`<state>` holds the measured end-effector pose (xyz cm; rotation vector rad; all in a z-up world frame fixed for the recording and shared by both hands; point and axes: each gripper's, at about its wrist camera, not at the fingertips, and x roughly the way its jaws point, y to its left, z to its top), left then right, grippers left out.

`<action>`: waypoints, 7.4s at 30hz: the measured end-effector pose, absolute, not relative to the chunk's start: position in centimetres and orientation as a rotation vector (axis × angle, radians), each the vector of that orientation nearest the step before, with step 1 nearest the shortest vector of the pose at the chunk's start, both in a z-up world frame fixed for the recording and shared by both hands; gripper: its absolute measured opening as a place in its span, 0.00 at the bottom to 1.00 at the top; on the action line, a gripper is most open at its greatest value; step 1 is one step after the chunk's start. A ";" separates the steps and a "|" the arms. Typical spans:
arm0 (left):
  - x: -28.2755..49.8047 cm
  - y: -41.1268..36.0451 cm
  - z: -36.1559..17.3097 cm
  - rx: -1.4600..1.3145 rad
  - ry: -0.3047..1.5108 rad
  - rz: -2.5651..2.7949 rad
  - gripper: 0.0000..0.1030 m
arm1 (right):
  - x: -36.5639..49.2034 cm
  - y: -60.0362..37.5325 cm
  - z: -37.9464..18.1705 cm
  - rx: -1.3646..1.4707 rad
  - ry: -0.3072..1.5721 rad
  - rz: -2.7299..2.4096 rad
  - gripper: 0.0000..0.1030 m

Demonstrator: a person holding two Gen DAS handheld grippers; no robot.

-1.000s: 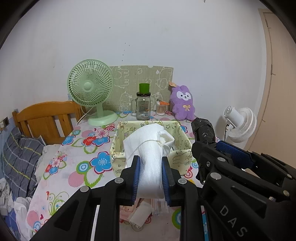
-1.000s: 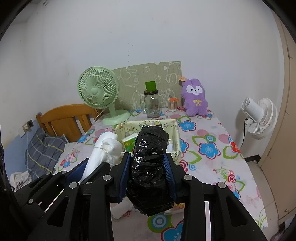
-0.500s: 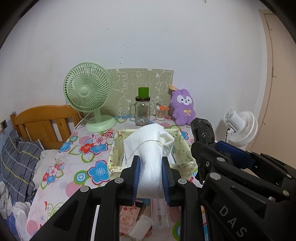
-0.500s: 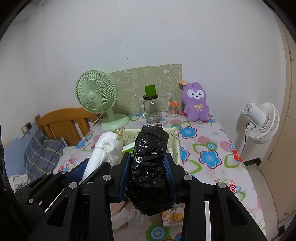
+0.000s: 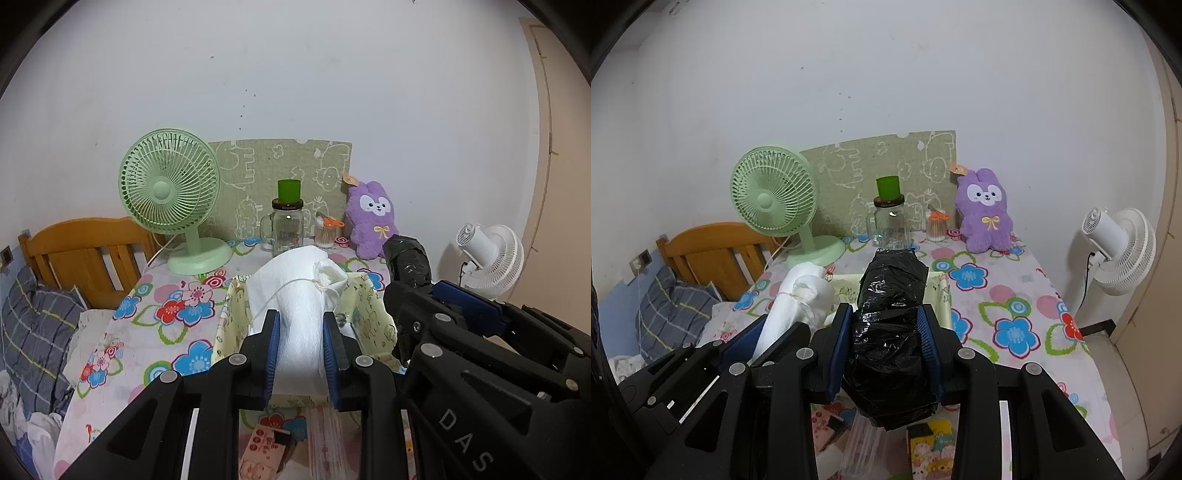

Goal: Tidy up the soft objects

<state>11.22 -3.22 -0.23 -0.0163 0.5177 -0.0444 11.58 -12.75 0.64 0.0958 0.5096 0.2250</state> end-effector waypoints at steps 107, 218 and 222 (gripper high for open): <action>14.7 -3.0 -3.3 0.003 0.609 -0.047 0.96 | 16.7 -12.3 -2.7 0.061 0.543 0.185 0.96; 10.2 -6.5 -14.6 0.040 0.794 -0.095 0.39 | 11.4 -15.4 -14.6 0.090 0.748 0.113 0.97; 10.3 -6.4 -14.7 0.039 0.790 -0.094 0.36 | 11.8 -15.3 -14.9 0.090 0.751 0.115 0.97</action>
